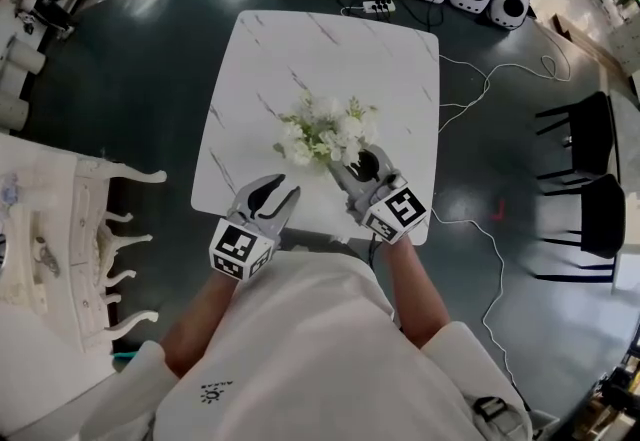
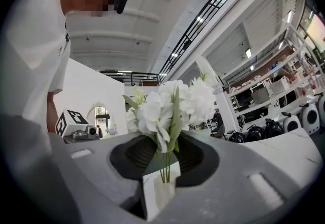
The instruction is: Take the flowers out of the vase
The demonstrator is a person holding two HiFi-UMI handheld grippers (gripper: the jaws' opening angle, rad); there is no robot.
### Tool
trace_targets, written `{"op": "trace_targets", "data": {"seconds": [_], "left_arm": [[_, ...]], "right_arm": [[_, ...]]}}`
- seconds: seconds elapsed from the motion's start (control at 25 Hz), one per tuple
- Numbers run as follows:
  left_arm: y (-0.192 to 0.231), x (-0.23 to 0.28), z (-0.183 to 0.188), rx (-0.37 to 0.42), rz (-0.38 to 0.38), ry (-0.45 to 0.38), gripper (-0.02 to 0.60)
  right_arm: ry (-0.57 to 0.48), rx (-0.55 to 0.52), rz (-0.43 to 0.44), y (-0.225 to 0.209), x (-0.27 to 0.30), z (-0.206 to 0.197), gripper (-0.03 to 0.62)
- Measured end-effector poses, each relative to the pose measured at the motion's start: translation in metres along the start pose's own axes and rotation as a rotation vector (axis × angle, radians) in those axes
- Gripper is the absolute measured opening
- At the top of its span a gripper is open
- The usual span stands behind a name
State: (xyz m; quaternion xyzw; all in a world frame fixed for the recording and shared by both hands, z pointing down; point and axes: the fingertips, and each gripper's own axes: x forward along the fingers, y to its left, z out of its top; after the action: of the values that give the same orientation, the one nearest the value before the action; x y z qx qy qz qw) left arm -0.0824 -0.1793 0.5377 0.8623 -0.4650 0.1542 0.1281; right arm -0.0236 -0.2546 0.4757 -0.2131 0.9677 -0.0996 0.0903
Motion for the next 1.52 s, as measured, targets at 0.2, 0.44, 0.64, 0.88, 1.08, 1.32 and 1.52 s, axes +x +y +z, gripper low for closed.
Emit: {"op": "trace_targets", "data": {"seconds": [0.2, 0.44, 0.64, 0.88, 1.08, 1.32, 1.52], "left_arm": [[0.005, 0.004, 0.01, -0.018, -0.006, -0.031, 0.103], [0.009, 0.009, 0.02, -0.025, -0.011, -0.065, 0.103], [0.009, 0.01, 0.025, -0.034, -0.015, -0.088, 0.103], [0.011, 0.01, 0.031, -0.031, -0.022, -0.106, 0.103], [0.009, 0.009, 0.035, -0.028, -0.028, -0.118, 0.103], [0.011, 0.006, 0.036, -0.03, -0.032, -0.13, 0.102], [0.011, 0.005, 0.039, -0.03, -0.036, -0.145, 0.103]], "right_arm": [[-0.002, -0.007, -0.008, -0.001, 0.006, 0.009, 0.1], [-0.013, -0.015, -0.018, -0.003, 0.011, 0.017, 0.098], [-0.019, -0.029, -0.029, -0.003, 0.01, 0.025, 0.097], [-0.038, -0.028, -0.044, -0.002, 0.013, 0.035, 0.095], [-0.045, -0.045, -0.042, 0.001, 0.013, 0.044, 0.094], [-0.056, -0.062, -0.051, 0.005, 0.014, 0.053, 0.092], [-0.07, -0.069, -0.057, 0.007, 0.014, 0.061, 0.091]]}}
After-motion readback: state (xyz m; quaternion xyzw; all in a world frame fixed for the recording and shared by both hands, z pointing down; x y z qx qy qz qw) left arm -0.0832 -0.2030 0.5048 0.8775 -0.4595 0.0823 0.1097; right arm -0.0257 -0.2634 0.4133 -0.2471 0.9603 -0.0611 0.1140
